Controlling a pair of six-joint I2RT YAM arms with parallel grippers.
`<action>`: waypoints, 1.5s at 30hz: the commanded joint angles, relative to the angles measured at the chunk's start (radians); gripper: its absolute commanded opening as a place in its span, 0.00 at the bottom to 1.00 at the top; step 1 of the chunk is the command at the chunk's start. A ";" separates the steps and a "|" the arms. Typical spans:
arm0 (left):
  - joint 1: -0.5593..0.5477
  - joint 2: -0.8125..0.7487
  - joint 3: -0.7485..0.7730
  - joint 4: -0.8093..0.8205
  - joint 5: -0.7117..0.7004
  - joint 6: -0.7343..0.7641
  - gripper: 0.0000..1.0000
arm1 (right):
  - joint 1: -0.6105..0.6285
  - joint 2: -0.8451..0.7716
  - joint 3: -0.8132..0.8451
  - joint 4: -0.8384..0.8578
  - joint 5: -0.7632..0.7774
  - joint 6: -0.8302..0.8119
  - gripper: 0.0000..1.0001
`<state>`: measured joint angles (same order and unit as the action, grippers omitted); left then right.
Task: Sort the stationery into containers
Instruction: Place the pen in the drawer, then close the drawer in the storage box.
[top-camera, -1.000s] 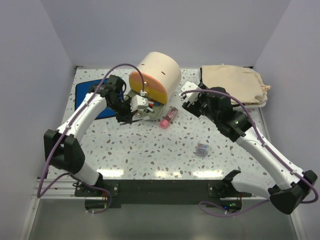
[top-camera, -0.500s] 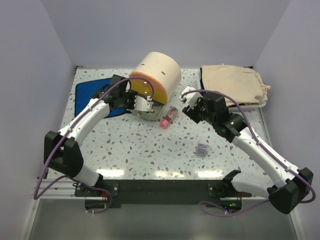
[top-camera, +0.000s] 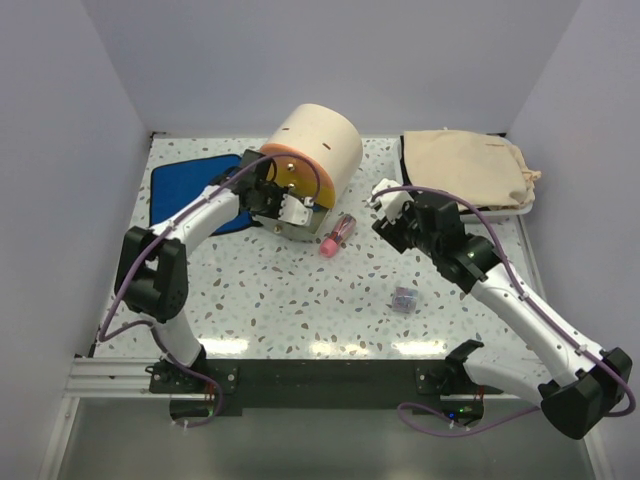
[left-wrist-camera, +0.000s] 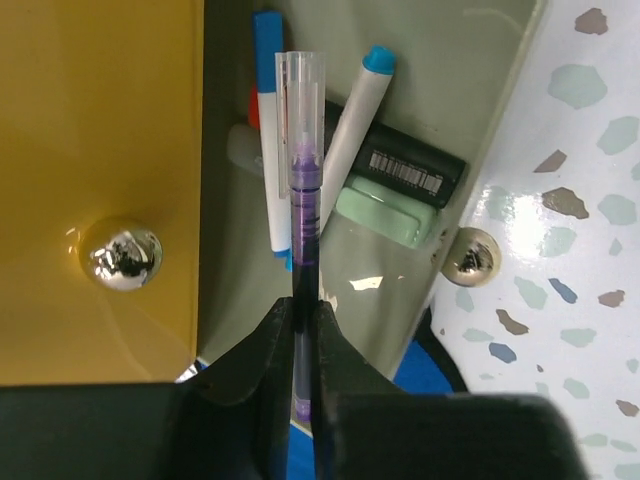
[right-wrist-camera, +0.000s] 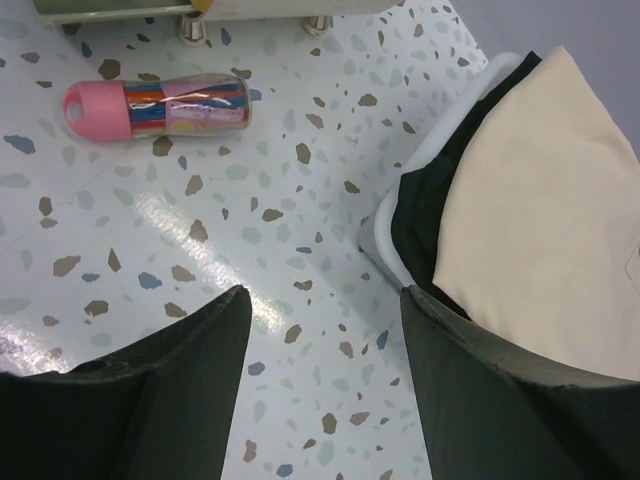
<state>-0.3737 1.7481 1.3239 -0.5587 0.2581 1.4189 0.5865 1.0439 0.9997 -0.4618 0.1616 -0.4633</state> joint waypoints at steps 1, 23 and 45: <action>-0.002 0.033 0.064 0.052 0.040 0.008 0.18 | -0.014 -0.025 -0.022 0.022 -0.007 0.025 0.65; -0.004 -0.473 -0.317 0.030 0.108 -0.510 0.00 | -0.034 0.013 -0.024 0.063 -0.020 0.055 0.65; 0.004 -0.021 -0.132 0.180 0.201 -0.629 0.00 | -0.063 0.059 -0.010 0.083 -0.046 0.097 0.64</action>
<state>-0.3737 1.6829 1.1057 -0.4561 0.4423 0.8028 0.5388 1.1206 0.9806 -0.4305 0.1341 -0.3912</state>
